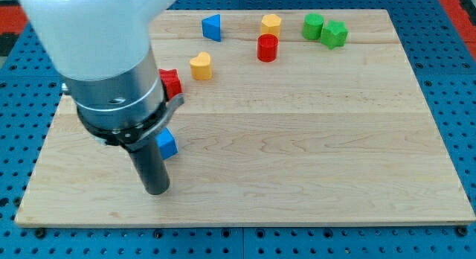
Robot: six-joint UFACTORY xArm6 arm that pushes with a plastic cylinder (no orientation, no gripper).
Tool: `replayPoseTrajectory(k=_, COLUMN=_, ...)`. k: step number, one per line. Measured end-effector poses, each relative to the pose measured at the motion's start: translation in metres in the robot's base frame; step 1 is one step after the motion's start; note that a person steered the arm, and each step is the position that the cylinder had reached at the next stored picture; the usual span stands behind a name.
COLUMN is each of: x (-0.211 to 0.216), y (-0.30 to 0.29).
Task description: Push the blue cube closer to the red star
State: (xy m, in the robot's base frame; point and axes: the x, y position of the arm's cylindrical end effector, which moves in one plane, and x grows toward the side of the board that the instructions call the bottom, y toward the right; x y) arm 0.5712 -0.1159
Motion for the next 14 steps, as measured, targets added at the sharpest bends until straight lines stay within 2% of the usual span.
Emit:
replayPoseTrajectory(k=1, x=-0.006, y=-0.011)
replayPoseTrajectory(k=2, x=-0.029, y=-0.021)
replayPoseTrajectory(k=3, x=-0.056, y=-0.008)
replayPoseTrajectory(k=4, x=-0.053, y=0.042)
replayPoseTrajectory(k=5, x=-0.058, y=0.053)
replayPoseTrajectory(k=6, x=-0.089, y=0.032)
replayPoseTrajectory(k=7, x=-0.135, y=-0.018)
replayPoseTrajectory(k=9, x=-0.181, y=-0.072)
replayPoseTrajectory(k=12, x=-0.188, y=-0.086)
replayPoseTrajectory(k=14, x=-0.179, y=-0.041)
